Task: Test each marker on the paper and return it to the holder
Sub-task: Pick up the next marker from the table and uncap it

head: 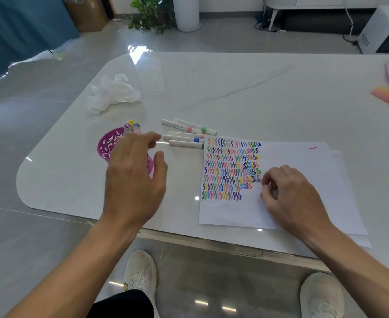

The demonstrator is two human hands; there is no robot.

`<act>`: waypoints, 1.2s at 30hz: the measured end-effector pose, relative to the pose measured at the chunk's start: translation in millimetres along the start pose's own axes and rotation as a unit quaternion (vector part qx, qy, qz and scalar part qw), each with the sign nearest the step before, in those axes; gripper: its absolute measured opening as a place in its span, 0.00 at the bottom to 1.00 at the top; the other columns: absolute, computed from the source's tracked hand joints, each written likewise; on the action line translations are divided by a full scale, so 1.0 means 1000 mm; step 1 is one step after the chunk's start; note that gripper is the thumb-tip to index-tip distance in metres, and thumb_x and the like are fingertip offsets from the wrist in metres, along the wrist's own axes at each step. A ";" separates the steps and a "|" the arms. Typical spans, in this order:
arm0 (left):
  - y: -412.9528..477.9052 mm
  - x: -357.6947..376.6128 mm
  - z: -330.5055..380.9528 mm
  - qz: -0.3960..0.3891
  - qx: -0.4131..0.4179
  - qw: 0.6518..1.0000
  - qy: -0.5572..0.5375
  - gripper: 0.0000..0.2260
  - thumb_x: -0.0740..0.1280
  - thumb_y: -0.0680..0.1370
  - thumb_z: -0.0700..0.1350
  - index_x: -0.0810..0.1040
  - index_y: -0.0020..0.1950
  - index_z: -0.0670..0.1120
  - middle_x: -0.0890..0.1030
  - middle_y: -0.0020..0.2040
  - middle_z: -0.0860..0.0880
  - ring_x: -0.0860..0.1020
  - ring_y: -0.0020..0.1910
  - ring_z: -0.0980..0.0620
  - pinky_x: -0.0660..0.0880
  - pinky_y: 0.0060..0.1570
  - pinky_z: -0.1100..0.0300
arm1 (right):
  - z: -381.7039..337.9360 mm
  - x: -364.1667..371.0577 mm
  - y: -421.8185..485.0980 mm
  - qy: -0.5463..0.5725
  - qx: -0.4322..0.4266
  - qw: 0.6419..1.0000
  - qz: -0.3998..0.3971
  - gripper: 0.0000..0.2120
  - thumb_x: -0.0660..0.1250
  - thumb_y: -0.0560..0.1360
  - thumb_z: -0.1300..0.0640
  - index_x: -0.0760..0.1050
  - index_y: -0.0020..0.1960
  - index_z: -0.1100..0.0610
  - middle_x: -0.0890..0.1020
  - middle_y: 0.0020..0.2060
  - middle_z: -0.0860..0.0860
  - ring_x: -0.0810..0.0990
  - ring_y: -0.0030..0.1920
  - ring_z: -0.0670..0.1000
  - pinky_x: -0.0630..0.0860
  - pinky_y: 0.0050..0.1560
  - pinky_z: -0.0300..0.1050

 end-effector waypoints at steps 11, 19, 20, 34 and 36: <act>-0.014 0.065 0.003 -0.221 -0.010 0.975 0.012 0.09 0.65 0.81 0.44 0.79 0.60 0.50 0.78 0.57 0.55 0.76 0.55 0.56 0.73 0.51 0.63 | 0.001 -0.001 -0.004 0.009 -0.004 1.000 0.006 0.04 0.70 0.74 0.60 0.76 0.46 0.53 0.73 0.39 0.46 0.72 0.43 0.50 0.75 0.39 0.49; 0.000 0.119 -0.010 -0.274 -0.028 0.961 0.029 0.24 0.55 0.84 0.46 0.59 0.80 0.51 0.58 0.81 0.54 0.55 0.80 0.53 0.57 0.77 0.52 | 0.002 0.000 -0.007 0.009 -0.003 1.000 0.007 0.02 0.69 0.76 0.59 0.77 0.47 0.54 0.74 0.40 0.47 0.71 0.43 0.50 0.75 0.40 0.48; 0.001 0.124 -0.012 -0.273 -0.030 0.961 0.032 0.24 0.54 0.84 0.45 0.58 0.81 0.50 0.58 0.81 0.54 0.55 0.80 0.53 0.56 0.77 0.53 | 0.002 0.000 -0.007 0.009 -0.001 1.000 0.007 0.02 0.69 0.76 0.59 0.77 0.47 0.54 0.74 0.41 0.47 0.71 0.43 0.50 0.75 0.40 0.48; 0.009 0.116 -0.008 -0.165 -0.041 0.974 0.150 0.08 0.63 0.82 0.44 0.80 0.54 0.43 0.77 0.54 0.45 0.72 0.55 0.43 0.70 0.52 0.48 | 0.003 -0.001 -0.008 0.001 0.004 1.000 0.001 0.02 0.68 0.76 0.58 0.77 0.48 0.54 0.73 0.41 0.46 0.69 0.43 0.48 0.70 0.41 0.42; 0.009 0.113 -0.007 -0.163 -0.045 0.973 0.159 0.08 0.64 0.81 0.45 0.81 0.53 0.43 0.77 0.52 0.44 0.73 0.55 0.43 0.70 0.51 0.48 | 0.003 -0.001 -0.008 -0.002 0.009 1.000 0.004 0.02 0.69 0.76 0.58 0.77 0.48 0.54 0.72 0.41 0.46 0.69 0.43 0.48 0.70 0.41 0.42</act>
Point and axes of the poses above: each hand's wrist, its own y-axis towards the middle knuckle, its own x-axis out of the palm, z = x × y, the point moved 4 cm from there along y, towards the middle knuckle
